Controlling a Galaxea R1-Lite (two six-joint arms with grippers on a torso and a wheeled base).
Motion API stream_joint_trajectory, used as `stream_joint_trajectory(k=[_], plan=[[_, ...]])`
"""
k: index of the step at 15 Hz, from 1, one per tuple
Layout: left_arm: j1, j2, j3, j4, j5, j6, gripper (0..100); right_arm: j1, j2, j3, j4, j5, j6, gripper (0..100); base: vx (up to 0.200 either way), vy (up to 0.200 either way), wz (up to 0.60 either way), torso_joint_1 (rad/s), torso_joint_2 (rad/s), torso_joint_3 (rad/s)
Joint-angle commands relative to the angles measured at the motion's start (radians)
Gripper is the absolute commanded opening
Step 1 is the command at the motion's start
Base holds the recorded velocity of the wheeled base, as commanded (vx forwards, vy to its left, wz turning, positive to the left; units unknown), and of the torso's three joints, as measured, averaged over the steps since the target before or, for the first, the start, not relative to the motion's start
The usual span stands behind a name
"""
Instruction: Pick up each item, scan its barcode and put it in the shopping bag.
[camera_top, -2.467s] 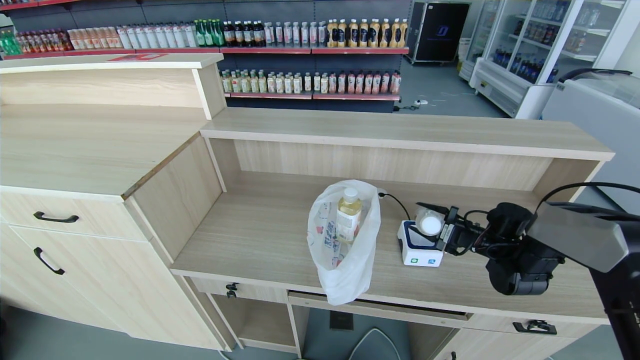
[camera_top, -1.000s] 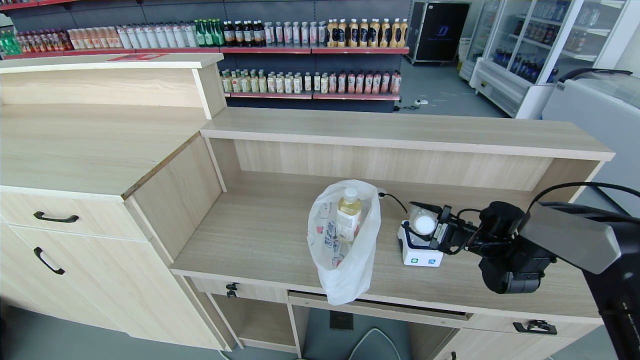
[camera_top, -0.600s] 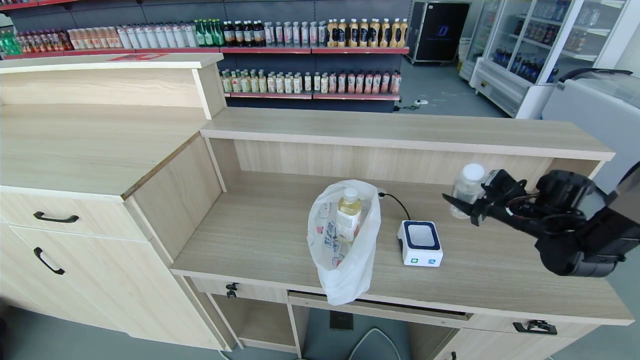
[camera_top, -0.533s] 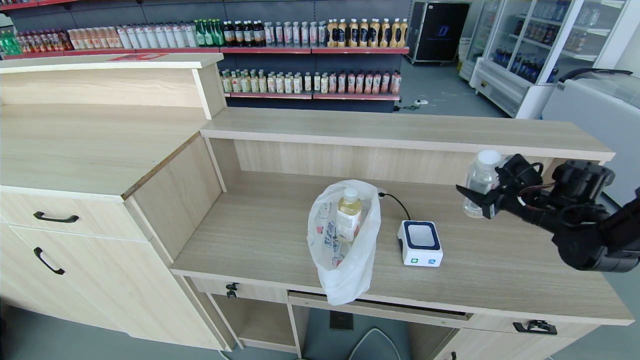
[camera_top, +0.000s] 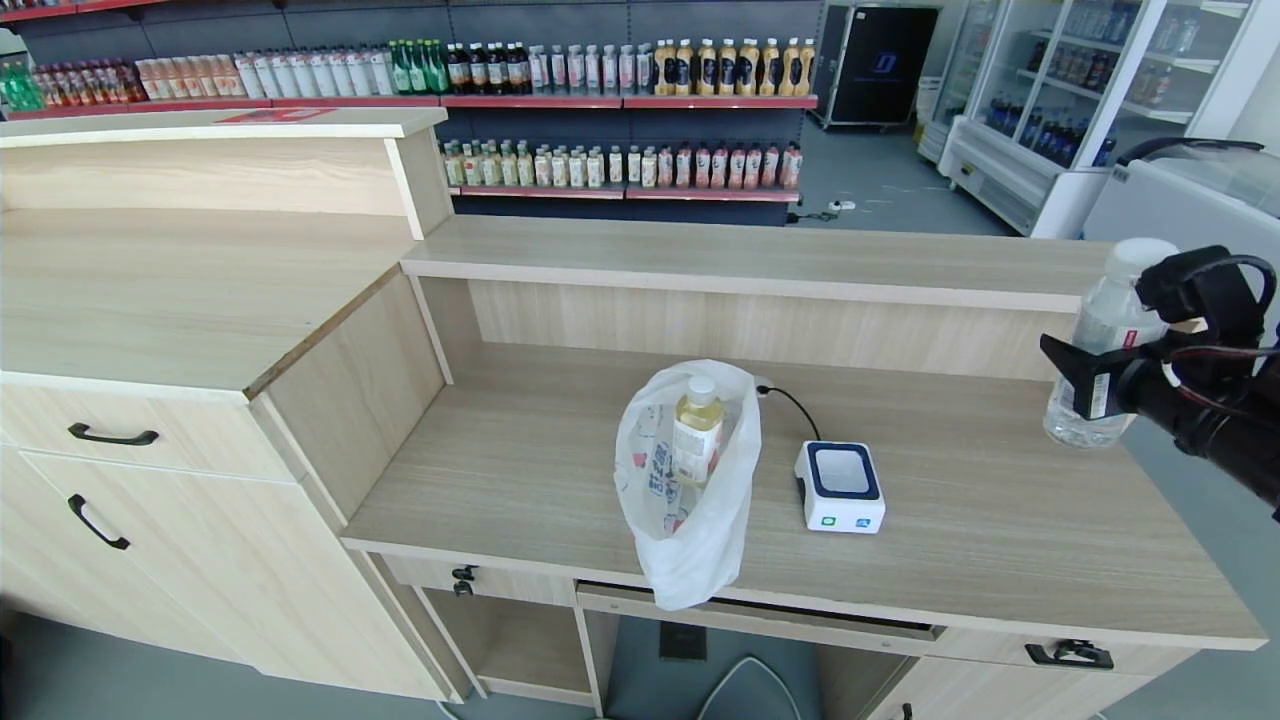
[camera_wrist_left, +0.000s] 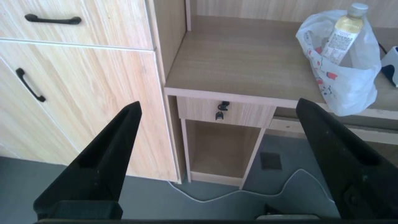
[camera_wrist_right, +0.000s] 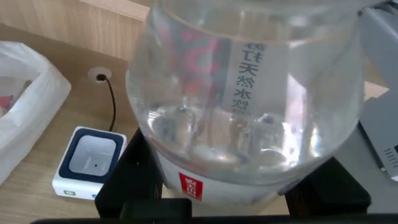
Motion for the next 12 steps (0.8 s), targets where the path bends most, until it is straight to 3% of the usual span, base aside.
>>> stream_joint_trajectory(k=[1, 5, 7, 9, 12], plan=[[0.000, 0.000, 0.000, 0.000, 0.000, 0.000, 100, 0.068, -0.011, 0.001, -0.038, 0.015, -0.045, 0, 0.000, 0.000, 0.60, 0.007, 0.00, 0.002], [0.000, 0.000, 0.000, 0.000, 0.000, 0.000, 100, 0.234, 0.079, -0.068, -0.068, 0.027, -0.040, 0, 0.000, 0.000, 0.60, 0.000, 0.00, -0.001], [0.000, 0.000, 0.000, 0.000, 0.000, 0.000, 100, 0.261, 0.170, -0.065, -0.094, 0.286, 0.078, 0, 0.000, 0.000, 0.00, 0.000, 0.00, 0.000], [0.000, 0.000, 0.000, 0.000, 0.000, 0.000, 100, 0.231, 0.254, -0.048, -0.094, 0.469, 0.081, 0, 0.000, 0.000, 0.00, 0.000, 0.00, 0.000], [0.000, 0.000, 0.000, 0.000, 0.000, 0.000, 100, 0.198, 0.417, -0.054, -0.165, 0.576, 0.078, 0, 0.000, 0.000, 0.00, 0.000, 0.00, 0.000]])
